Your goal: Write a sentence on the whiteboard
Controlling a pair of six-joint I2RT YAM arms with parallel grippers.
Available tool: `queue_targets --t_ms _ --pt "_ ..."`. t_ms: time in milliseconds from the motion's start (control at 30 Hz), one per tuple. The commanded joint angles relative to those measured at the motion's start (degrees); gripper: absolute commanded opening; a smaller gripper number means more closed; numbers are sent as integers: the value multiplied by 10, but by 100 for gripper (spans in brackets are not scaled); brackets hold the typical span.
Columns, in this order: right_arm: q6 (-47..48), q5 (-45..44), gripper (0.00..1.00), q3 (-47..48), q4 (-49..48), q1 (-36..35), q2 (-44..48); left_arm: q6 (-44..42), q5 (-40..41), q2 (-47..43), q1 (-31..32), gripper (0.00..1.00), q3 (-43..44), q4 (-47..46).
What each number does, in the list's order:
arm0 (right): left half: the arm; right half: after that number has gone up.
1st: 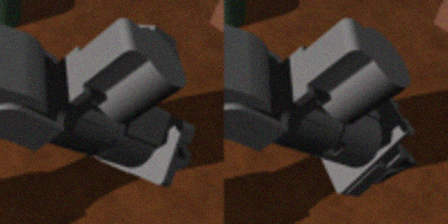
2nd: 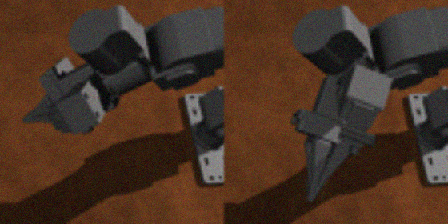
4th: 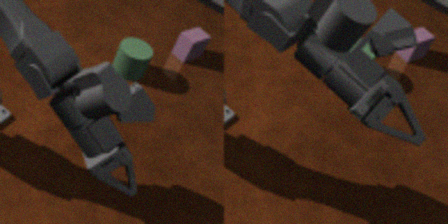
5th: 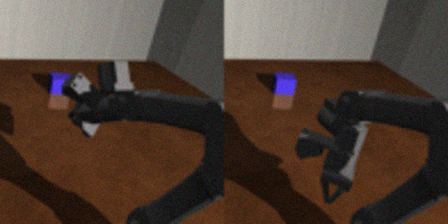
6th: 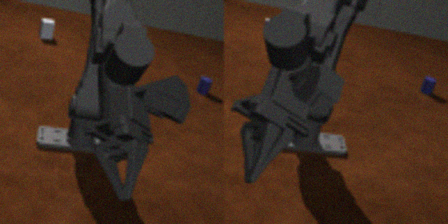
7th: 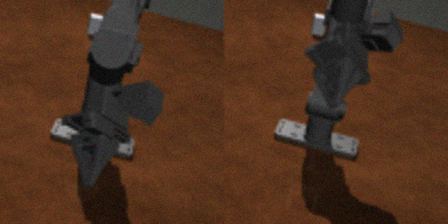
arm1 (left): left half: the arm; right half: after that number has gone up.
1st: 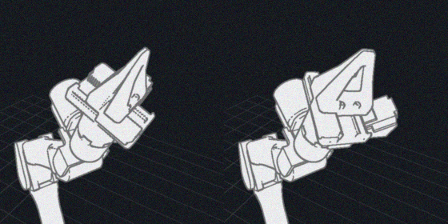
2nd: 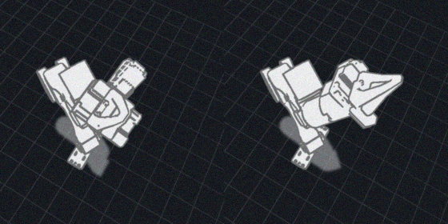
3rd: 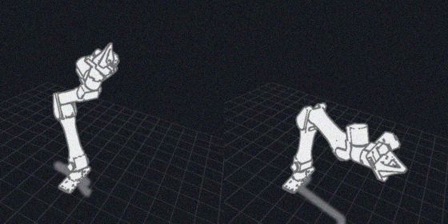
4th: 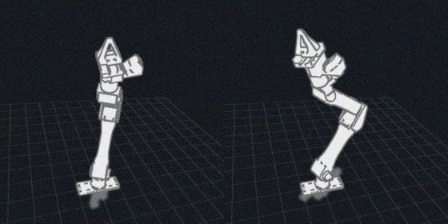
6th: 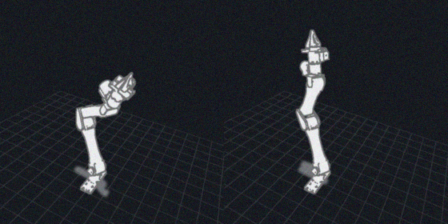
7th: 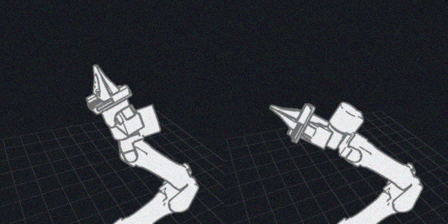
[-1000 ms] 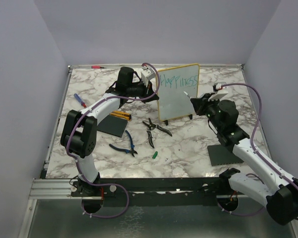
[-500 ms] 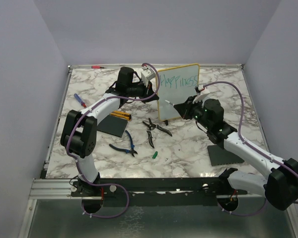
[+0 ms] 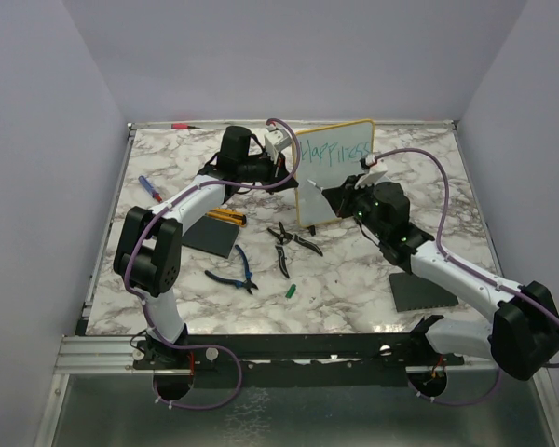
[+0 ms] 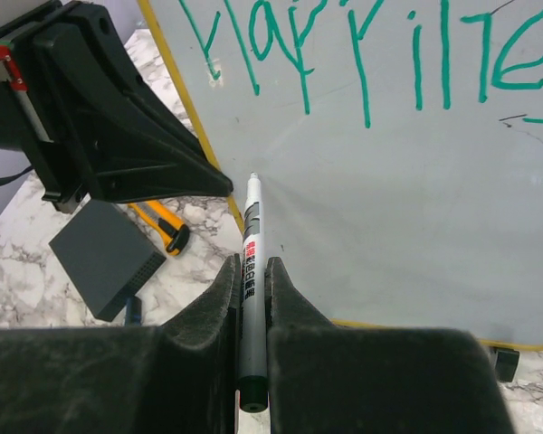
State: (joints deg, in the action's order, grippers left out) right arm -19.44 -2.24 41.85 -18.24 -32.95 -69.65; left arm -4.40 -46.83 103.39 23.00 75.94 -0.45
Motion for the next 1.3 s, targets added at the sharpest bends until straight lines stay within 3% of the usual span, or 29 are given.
queue_targets --t_ms 0,567,1267 --pt "9 -40 1 4 -18 -4 -3 -32 14 -1 3 0 -13 30" --pt "40 -24 1 32 -21 -4 -44 -36 15 -5 3 0 -11 33" --pt "23 -44 1 -56 13 -33 -37 -36 16 -9 3 0 -12 35"
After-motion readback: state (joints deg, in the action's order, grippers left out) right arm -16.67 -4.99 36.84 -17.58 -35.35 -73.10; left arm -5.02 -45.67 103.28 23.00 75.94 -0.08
